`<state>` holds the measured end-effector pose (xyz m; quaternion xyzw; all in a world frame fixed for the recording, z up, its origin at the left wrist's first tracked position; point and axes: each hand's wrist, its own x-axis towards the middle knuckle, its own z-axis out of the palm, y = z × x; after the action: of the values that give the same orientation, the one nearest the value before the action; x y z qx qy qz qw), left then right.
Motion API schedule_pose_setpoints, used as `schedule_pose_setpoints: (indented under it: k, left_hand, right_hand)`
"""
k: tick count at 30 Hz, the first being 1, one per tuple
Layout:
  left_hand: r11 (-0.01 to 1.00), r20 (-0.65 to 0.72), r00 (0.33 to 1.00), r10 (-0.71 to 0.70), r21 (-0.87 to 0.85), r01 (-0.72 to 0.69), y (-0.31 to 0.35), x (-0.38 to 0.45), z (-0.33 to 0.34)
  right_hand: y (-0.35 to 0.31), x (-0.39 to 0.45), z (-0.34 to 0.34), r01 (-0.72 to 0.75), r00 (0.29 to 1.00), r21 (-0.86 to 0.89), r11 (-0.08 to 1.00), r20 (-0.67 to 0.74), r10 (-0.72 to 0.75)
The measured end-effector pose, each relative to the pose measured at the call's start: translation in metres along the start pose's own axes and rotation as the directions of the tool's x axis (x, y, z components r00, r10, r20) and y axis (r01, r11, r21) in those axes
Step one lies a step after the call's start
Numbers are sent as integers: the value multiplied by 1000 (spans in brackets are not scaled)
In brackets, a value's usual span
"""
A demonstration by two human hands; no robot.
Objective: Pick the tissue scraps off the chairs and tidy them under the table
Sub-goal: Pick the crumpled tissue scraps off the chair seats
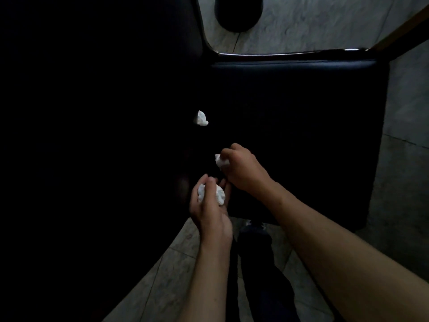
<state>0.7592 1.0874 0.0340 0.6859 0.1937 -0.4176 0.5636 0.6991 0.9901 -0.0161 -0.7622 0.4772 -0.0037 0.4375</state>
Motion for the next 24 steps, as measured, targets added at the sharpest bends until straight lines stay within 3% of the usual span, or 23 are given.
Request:
schedule_pose_setpoints:
  k: [2,5,9,17,24]
  left_hand:
    - [983,23,996,-87,-159,89,4,0,3]
    - [932,87,983,-163,-313,183,10,1,7]
    - [939,159,976,-148,-288,190,9,2,10]
    - [983,369,928,-53,-142,113,7,4,12]
    - [995,406,913,-38,-73,74,9,7,22]
  right_hand:
    - [5,-7,-7,-130,990,129,983,-39,136]
    - [8,-26,-19,-187,964,341,921,-118,239]
    - [-9,-58,-25,-148,955,565,811,-131,266]
    - [-33,-72,-19,-151,935,729,667,-113,335]
    - [-30,-64,-19,-170,933,659,733,-132,335]
